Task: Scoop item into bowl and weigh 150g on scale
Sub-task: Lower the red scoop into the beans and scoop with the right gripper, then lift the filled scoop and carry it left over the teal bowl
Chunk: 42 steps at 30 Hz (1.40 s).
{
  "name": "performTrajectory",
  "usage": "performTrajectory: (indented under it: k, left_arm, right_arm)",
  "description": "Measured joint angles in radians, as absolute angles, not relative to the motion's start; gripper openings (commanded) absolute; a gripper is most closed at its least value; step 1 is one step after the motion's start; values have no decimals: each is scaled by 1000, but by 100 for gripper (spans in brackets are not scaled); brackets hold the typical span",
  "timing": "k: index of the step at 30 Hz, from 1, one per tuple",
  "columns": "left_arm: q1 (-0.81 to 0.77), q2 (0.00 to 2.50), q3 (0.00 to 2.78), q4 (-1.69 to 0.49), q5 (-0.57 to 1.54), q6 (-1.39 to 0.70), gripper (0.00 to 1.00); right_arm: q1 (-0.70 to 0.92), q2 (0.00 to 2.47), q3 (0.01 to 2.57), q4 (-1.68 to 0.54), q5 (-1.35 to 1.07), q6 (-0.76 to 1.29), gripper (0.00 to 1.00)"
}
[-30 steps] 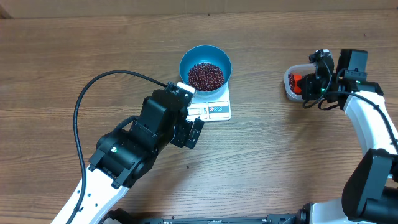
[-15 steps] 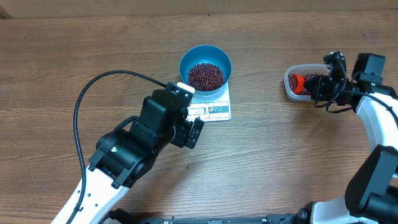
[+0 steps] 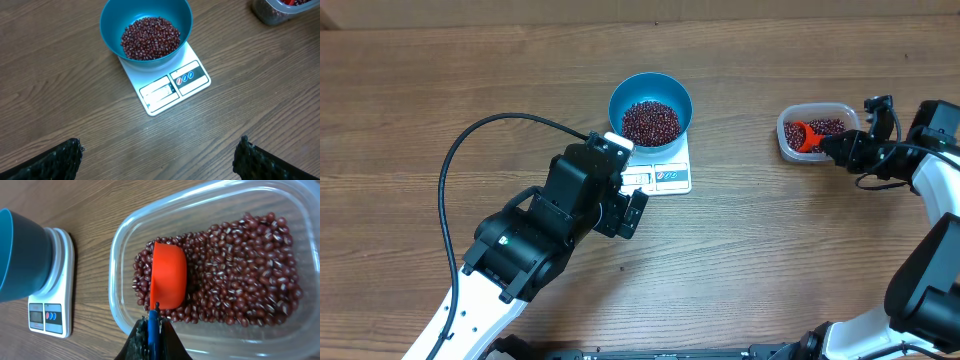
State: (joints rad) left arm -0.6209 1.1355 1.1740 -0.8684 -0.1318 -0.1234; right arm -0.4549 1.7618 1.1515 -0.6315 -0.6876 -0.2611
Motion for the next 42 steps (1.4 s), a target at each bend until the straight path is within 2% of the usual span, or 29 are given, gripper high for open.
performTrajectory:
  k: [16,34,42]
  left_arm:
    - [-621,1135,1174,-868,-132,-123,100]
    - [-621,1135,1174,-868,-132,-123,100]
    - [-621,1135,1174,-868,-132,-123,100]
  right_arm:
    - [-622,1774,1151,-636,-893,-232,4]
    - [-627,1774,1151,-614,-1111,-229,4]
    - [-624,1774,1151,-614,-1318,-216,4]
